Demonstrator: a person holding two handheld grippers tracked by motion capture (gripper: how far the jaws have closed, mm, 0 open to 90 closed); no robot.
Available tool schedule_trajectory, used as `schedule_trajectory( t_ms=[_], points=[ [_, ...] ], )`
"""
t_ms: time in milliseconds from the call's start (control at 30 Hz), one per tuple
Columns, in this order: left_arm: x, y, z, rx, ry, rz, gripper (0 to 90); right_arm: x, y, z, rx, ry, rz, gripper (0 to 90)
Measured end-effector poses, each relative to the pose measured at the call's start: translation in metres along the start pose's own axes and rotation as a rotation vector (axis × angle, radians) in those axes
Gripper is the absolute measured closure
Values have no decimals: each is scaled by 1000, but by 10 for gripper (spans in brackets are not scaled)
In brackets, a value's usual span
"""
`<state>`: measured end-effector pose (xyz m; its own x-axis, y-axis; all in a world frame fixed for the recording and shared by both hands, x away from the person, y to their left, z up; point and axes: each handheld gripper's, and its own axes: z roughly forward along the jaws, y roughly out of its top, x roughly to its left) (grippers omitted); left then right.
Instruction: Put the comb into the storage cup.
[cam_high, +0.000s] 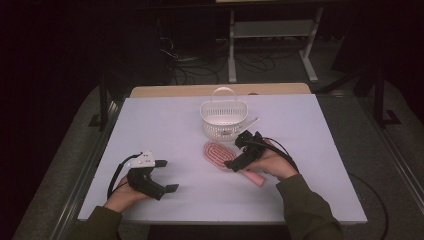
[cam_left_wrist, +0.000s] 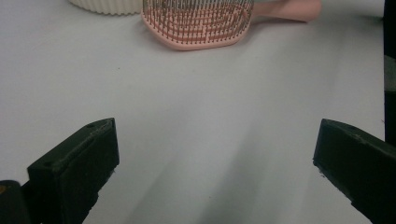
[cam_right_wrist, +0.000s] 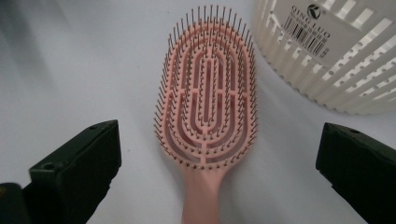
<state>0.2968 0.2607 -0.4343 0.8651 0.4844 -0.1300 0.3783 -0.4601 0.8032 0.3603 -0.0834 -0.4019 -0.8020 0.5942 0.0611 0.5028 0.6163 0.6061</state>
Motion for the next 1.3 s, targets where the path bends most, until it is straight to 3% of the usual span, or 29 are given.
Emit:
schedule_trajectory(
  t_ms=[733, 1300],
  points=[
    [0, 0, 0, 1, -1, 0, 1, 1, -7, 12, 127, 3, -17, 4],
    [0, 0, 0, 3, 1, -1, 1, 3, -10, 18, 231, -1, -12, 111]
  ],
)
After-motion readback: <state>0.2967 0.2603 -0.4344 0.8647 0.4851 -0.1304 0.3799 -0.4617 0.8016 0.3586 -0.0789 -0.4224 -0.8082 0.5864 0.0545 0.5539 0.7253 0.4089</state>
